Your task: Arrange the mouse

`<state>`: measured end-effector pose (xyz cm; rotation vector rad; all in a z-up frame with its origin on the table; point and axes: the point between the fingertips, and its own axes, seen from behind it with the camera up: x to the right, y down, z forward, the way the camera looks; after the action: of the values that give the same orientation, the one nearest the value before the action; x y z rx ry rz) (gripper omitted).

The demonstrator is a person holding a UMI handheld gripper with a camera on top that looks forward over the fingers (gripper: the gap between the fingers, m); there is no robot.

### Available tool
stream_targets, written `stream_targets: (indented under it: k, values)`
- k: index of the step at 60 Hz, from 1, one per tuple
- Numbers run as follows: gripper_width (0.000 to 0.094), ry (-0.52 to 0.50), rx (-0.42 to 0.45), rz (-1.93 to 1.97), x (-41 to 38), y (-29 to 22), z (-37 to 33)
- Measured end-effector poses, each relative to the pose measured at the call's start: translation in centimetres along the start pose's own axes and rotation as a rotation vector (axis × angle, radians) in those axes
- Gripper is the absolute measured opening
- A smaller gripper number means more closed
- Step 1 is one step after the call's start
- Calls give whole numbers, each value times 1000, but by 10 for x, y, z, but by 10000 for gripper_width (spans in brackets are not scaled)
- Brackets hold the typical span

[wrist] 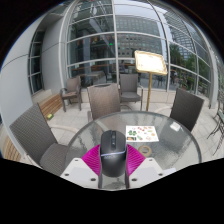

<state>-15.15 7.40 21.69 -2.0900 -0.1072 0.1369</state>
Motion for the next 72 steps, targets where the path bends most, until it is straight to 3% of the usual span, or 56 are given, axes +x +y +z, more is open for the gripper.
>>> stream_targets:
  k: [8,15,20,24,29,39,43,51,64,69,72]
  values:
    - [304,39,100,-42,67,-57,-52]
    - [303,96,91,-62,138,-42,-69]
    - [302,118,26,-46,176,19,-68]
    - [301,124,-74,-29,195,50,-43]
    - [300,110,-180,-34,203,137,-27]
    - [302,81,-346,-14,199,230,1]
    - [305,72,-381,-18,197,254,5]
    - [306,82,-341,9,197,255,8]
    - [483,80,-382,33,196,254,9]
    - [748,68,-413,-1,191,247,4]
    - [788,63,-380,-14,186,227,-4]
